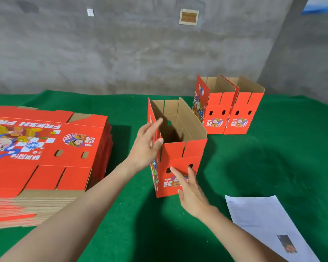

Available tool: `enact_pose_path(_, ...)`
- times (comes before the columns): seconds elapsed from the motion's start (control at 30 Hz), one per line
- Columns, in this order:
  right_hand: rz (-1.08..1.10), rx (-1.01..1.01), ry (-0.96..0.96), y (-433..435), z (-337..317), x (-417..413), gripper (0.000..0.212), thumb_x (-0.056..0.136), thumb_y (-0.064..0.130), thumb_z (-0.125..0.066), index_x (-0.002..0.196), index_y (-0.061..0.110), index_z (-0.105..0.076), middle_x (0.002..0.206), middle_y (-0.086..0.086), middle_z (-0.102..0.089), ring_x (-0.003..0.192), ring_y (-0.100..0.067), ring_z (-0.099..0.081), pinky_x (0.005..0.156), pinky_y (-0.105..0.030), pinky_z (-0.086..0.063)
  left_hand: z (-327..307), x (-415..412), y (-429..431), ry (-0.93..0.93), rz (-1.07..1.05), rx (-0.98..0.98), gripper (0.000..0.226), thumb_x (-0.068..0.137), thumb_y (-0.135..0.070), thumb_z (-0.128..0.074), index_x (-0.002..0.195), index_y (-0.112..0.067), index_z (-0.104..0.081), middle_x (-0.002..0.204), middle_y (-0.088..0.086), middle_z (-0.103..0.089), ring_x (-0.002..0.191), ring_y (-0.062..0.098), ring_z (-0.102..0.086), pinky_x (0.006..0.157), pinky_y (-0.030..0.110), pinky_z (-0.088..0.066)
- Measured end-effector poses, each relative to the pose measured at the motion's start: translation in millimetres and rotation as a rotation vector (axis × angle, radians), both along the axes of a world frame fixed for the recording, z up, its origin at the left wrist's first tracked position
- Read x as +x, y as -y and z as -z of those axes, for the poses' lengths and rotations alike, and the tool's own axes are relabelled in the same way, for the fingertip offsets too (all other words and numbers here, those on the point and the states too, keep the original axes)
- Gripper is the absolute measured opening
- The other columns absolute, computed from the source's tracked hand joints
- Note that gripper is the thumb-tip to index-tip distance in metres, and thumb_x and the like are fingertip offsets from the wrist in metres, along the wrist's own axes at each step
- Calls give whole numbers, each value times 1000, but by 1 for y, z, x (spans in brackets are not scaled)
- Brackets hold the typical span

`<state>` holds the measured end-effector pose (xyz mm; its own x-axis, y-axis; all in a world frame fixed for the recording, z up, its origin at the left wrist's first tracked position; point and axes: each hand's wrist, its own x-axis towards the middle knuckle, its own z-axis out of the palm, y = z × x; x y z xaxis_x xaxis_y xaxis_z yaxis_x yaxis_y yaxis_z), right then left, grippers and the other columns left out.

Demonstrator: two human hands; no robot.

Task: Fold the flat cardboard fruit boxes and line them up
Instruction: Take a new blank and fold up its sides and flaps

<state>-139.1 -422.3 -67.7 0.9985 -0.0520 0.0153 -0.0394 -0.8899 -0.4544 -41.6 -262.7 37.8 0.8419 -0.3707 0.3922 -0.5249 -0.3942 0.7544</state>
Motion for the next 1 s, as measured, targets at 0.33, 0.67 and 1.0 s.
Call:
enact_pose_path(0.33, 64, -169, -117, -7, 13, 44, 94, 89, 1, -50, 144, 54, 5, 147, -22, 38, 143, -35, -20, 93, -33, -47, 1, 37, 19, 118, -6, 131, 18, 95, -11, -52, 112, -11, -57, 116, 17, -62, 96, 29, -60, 74, 22, -34)
enact_pose_path(0.67, 136, -188, -201, 32, -2, 147, 97, 86, -1, -53, 145, 52, 3, 147, -25, 36, 130, -34, -44, 85, -32, -48, 7, 121, 28, -230, 114, 153, 58, 102, -20, -37, 149, -37, -9, 147, 2, -41, 128, 21, -48, 104, 28, -37)
enact_pose_path(1.0, 199, -201, -194, 84, -2, 257, 104, 81, -4, -56, 145, 50, 4, 148, -28, 31, 118, -31, -56, 69, -29, -51, 45, 222, -61, -247, -582, 946, 57, 96, -38, -44, 147, -20, -25, 156, 8, -19, 141, 32, -19, 111, 48, -24)
